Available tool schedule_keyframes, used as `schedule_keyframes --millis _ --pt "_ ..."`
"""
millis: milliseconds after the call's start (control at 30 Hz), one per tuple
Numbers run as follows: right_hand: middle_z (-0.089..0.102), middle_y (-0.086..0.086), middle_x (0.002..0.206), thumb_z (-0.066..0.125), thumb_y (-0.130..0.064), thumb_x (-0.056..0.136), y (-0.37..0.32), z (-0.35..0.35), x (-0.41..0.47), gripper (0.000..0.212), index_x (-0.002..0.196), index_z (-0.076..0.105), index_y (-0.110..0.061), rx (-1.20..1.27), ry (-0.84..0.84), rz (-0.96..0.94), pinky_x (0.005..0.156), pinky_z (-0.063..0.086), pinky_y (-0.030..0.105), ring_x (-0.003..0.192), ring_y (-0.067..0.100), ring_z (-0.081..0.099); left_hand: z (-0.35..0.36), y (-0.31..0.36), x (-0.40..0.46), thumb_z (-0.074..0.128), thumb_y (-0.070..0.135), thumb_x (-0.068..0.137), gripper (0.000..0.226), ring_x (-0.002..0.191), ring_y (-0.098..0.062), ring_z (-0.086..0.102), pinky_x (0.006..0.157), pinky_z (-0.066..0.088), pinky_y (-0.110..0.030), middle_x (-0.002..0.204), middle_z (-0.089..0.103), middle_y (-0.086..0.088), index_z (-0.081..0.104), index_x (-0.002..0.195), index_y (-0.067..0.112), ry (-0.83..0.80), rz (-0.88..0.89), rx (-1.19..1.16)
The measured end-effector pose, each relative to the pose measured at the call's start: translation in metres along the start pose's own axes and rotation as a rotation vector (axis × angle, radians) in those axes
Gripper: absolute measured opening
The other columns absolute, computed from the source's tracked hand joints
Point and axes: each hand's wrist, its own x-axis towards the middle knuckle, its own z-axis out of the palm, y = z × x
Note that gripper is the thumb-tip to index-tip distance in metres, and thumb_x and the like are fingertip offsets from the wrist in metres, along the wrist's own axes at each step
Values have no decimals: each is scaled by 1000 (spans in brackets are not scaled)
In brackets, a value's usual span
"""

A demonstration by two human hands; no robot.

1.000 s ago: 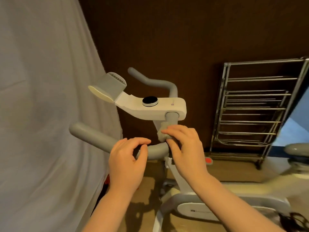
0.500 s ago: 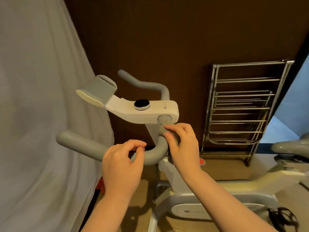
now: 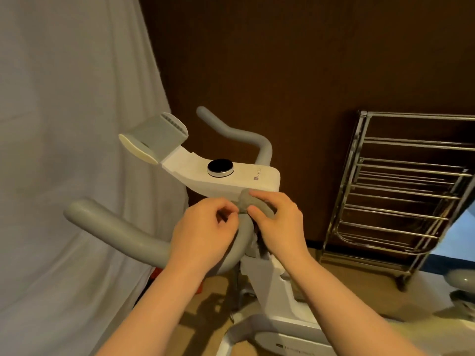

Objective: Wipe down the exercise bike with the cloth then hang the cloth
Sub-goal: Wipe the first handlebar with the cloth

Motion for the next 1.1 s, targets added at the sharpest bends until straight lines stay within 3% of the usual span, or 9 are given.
schedule_keyframes --millis 133,233,333,467,633,767,867,967,1100 --pt "59 -12 117 65 -17 90 0 3 1 30 118 66 -27 -14 33 -28 91 40 13 111 5 51 -1 3 -4 70 26 80 15 74 -3 59 61 50 -26 76 65 20 68 75 40 58 -8 -8" --pt "59 -17 115 66 -19 90 -1 -5 -6 28 115 67 -32 -60 -114 -158 87 32 6 111 0 47 -3 4 -3 71 25 78 13 70 -5 61 63 53 -32 75 66 19 71 74 37 53 -10 -39" --pt "60 -12 118 63 -20 91 6 -13 29 29 118 66 -31 -124 -183 -169 91 38 17 114 6 49 -2 4 1 72 21 79 14 67 -4 63 63 52 -27 74 67 20 73 71 33 13 -16 0" --pt "58 -16 120 60 -22 94 6 -11 6 30 121 64 -33 -153 -174 -261 87 30 6 114 2 43 -3 8 -4 74 27 78 10 79 -3 63 71 51 -24 78 67 21 73 73 36 -63 11 69" --pt "60 -14 120 58 -21 94 14 -14 35 29 121 65 -31 -204 -216 -328 92 41 23 115 7 45 -2 9 -2 74 30 78 8 81 -2 63 74 52 -31 79 68 23 74 74 37 -74 -36 94" --pt "59 -17 116 61 -22 92 15 -14 -3 28 118 66 -31 -71 -200 -332 91 32 8 111 2 43 0 10 -5 74 31 79 8 79 -3 63 72 52 -32 77 68 22 74 73 37 -45 -52 110" --pt "60 -14 115 62 -21 91 22 -15 18 27 117 68 -29 -67 -248 -351 89 33 10 111 4 46 0 9 -5 73 35 78 8 77 -4 63 71 52 -35 76 67 22 73 70 37 -6 -47 115" --pt "58 -14 117 62 -19 92 21 -10 31 28 117 66 -31 -59 -156 -259 91 42 22 112 5 46 2 9 -6 72 34 78 10 78 -4 62 70 52 -34 76 67 23 72 69 38 3 -48 139" --pt "56 -20 112 63 -19 91 14 -12 -12 28 114 66 -33 -2 -188 -313 90 35 9 108 -2 45 1 8 -7 68 41 79 8 76 -2 62 69 53 -34 75 66 23 71 71 39 -8 -38 132"
